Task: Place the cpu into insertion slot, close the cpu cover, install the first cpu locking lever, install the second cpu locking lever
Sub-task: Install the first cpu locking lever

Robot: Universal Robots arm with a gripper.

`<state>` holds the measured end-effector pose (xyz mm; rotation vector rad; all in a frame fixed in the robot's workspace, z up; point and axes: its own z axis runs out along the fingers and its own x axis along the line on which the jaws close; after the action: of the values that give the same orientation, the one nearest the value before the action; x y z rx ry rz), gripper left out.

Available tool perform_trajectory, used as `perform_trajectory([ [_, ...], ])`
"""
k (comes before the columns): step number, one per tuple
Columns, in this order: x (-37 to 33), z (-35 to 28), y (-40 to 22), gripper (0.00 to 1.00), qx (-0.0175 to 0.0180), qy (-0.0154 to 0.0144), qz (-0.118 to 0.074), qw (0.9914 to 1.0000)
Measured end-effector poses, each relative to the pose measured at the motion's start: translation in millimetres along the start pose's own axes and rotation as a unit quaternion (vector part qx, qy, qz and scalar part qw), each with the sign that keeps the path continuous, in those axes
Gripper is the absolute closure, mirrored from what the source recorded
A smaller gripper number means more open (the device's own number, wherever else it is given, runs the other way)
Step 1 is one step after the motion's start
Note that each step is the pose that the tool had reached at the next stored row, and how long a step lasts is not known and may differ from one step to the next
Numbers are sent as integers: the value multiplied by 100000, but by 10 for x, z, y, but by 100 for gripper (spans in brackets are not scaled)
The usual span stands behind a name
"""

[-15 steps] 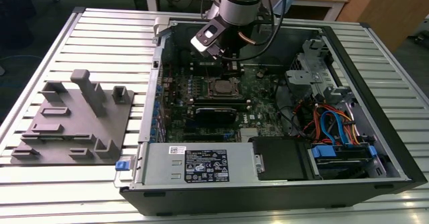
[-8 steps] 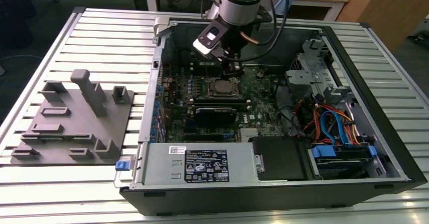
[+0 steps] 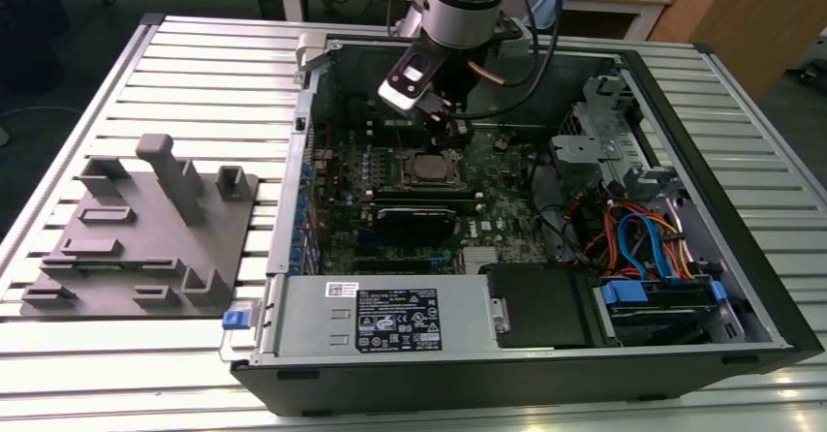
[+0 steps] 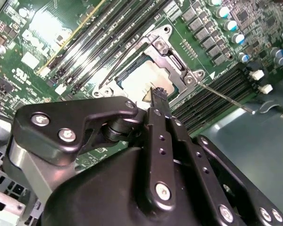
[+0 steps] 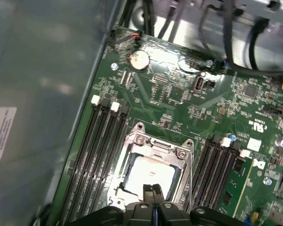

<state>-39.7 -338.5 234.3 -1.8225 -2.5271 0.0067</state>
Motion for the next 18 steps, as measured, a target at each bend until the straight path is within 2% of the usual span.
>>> perform_trajectory([
  [7, 1, -7, -1, 90, 27, -28, -1622, 99987],
  [10, 1, -8, -2, 90, 71, -74, -3695, 99932],
  [12, 1, -7, -2, 90, 101, -102, -5364, 99856],
  [18, 1, -7, -4, 90, 182, -183, -9585, 99539],
])
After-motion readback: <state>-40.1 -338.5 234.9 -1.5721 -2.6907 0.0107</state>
